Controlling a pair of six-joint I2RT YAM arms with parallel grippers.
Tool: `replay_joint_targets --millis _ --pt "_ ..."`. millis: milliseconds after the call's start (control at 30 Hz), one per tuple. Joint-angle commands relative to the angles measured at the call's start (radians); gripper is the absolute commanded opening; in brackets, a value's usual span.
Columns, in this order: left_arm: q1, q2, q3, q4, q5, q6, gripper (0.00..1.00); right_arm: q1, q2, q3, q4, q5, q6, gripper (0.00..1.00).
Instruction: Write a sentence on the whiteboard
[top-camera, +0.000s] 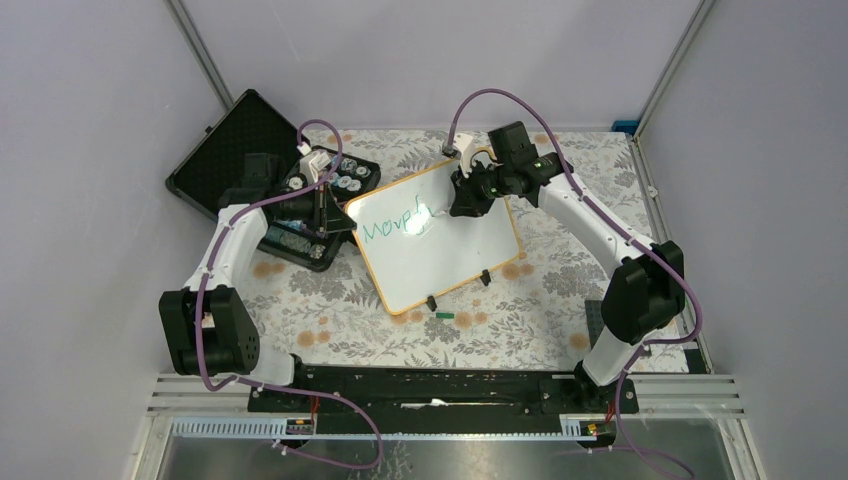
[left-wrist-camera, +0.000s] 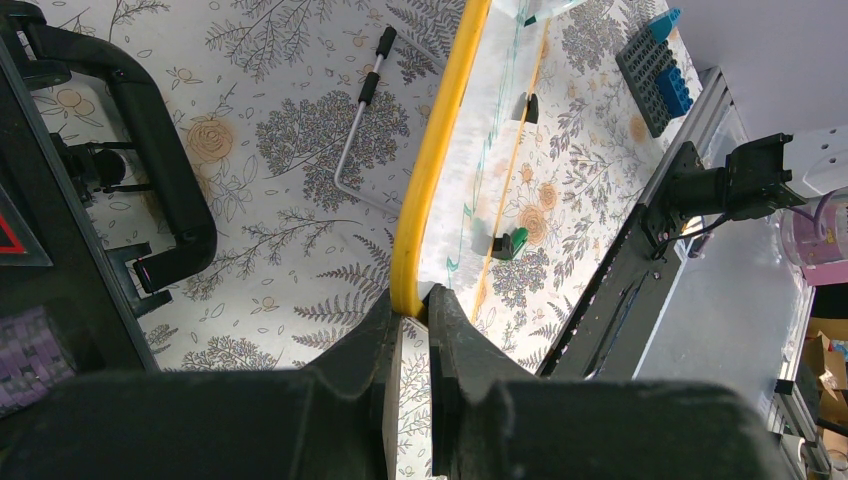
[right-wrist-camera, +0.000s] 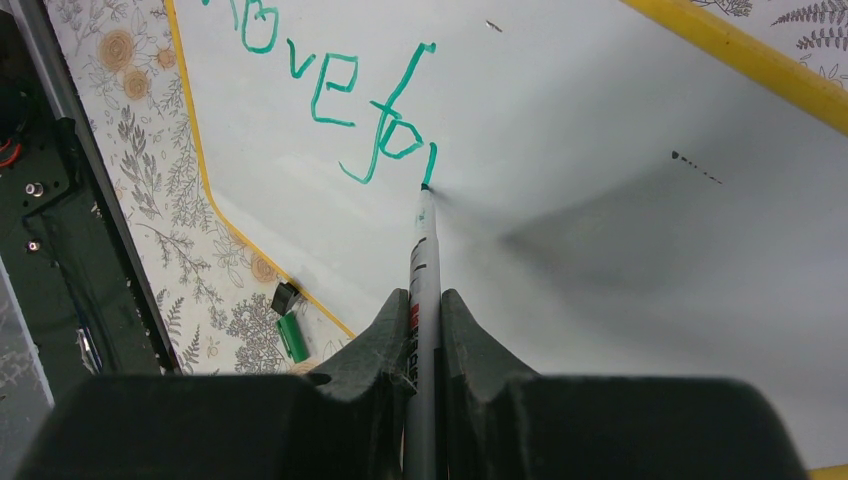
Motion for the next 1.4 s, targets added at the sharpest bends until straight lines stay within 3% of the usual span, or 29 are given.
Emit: replay_joint_targets --millis 0,1367 --pt "-0.018 -0.008 0.0 0.032 -0.077 0.08 0.0 -0.006 -0.004 0.04 0.014 0.019 -0.005 0.0" --pt "-0.019 -0.007 0.001 0.032 -0.085 0.078 0.0 -0.027 0.015 0.101 0.007 0.032 0.005 0.0"
